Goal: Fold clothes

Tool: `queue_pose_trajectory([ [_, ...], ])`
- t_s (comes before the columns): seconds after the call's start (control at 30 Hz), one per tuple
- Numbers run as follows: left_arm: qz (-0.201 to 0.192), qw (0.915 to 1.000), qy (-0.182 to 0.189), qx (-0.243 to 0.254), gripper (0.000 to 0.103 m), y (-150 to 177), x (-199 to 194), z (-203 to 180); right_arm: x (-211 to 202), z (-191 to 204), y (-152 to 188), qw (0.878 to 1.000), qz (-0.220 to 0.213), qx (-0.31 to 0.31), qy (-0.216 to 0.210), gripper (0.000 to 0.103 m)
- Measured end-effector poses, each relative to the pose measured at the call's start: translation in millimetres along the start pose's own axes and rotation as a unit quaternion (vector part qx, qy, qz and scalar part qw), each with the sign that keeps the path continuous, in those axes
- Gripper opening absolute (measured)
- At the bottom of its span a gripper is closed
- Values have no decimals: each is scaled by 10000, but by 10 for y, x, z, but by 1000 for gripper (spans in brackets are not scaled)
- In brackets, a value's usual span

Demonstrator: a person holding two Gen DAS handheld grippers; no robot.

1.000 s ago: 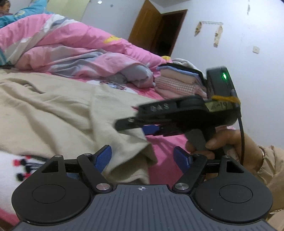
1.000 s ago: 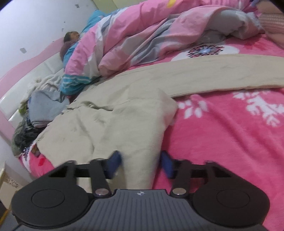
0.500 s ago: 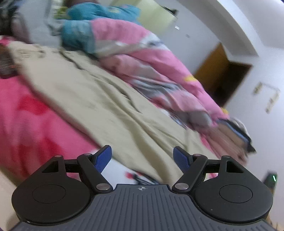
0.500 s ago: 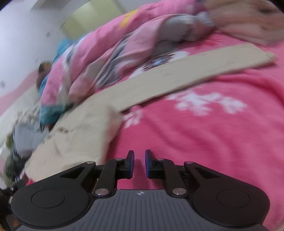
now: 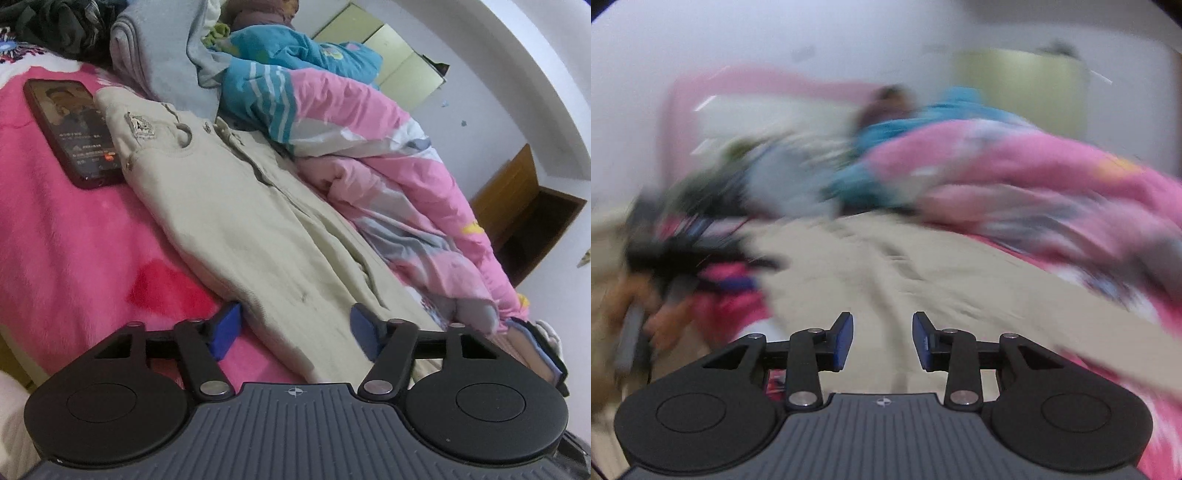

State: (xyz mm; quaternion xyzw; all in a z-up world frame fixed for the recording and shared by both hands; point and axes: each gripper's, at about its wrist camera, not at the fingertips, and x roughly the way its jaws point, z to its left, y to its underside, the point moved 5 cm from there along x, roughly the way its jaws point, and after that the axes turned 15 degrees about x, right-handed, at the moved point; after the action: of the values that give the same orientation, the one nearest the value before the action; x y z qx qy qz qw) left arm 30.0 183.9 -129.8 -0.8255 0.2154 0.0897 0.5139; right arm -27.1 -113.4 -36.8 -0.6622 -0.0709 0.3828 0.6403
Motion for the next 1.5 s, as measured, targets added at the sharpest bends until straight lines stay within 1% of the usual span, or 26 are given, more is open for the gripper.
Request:
queue_pose_trajectory([
  [0.07, -12, 10000, -59, 23, 42, 15, 20, 41, 262, 314, 87, 9980, 222, -576, -153, 37],
  [0.1, -20, 10000, -77, 0, 38, 28, 28, 62, 398, 435, 145, 9959, 339, -815, -202, 37],
  [0.17, -33, 9998, -180, -52, 21, 47, 34, 130, 660, 597, 270, 9915, 572, -1161, -165, 37],
  [0.27, -56, 9997, -122, -212, 13, 51, 38, 203, 915, 687, 375, 9869, 730, -1441, -1, 37],
  [0.37, -108, 9997, -97, -197, 11, 51, 29, 209, 974, 691, 377, 9876, 735, -1384, -9, 37],
  [0.43, -152, 9997, -85, -181, 10, 46, 20, 203, 978, 697, 389, 9878, 737, -1373, -19, 33],
  [0.47, -175, 9997, -79, -173, 8, 43, 16, 200, 988, 695, 391, 9882, 739, -1343, -28, 30],
  [0.5, -211, 9996, -54, -176, 7, 39, 4, 197, 1002, 693, 385, 9890, 731, -1287, -28, 20],
  [0.53, -244, 9995, -30, -183, 6, 34, -6, 195, 959, 690, 382, 9898, 716, -1231, -6, 13],
  [0.57, -275, 9994, -7, -190, 5, 29, -16, 194, 923, 685, 368, 9906, 685, -1179, 43, 7],
  [0.6, -295, 9994, 13, -198, 4, 27, -23, 195, 904, 679, 341, 9916, 639, -1121, 55, 4],
  [0.7, -335, 9992, 30, -227, 4, 20, -50, 205, 819, 671, 249, 9945, 502, -924, -31, 3],
  [0.73, -350, 9991, 27, -228, 4, 16, -60, 207, 812, 675, 241, 9946, 516, -899, -74, 3],
  [0.83, -392, 9990, -2, -196, 4, 8, -91, 204, 837, 689, 267, 9934, 642, -936, -168, 3],
  [0.97, -248, 9995, -84, -172, 3, 28, -75, 214, 900, 698, 341, 9922, 811, -927, -210, 3],
  [1.07, -220, 9996, -101, -167, 3, 38, -87, 231, 910, 707, 373, 9923, 860, -863, -216, 3],
  [1.27, -160, 9997, -177, -107, 5, 46, -80, 233, 886, 653, 379, 9941, 920, -500, -280, 4],
  [1.33, -140, 9996, -231, -51, 7, 42, -86, 221, 879, 633, 381, 9944, 940, -373, -302, 7],
  [1.4, -162, 9994, -308, 77, 8, 40, -113, 191, 850, 601, 387, 9947, 955, -178, -346, 14],
  [1.5, -240, 9980, -475, 340, 11, 45, -169, 133, 777, 548, 410, 9936, 1005, 132, -494, 21],
])
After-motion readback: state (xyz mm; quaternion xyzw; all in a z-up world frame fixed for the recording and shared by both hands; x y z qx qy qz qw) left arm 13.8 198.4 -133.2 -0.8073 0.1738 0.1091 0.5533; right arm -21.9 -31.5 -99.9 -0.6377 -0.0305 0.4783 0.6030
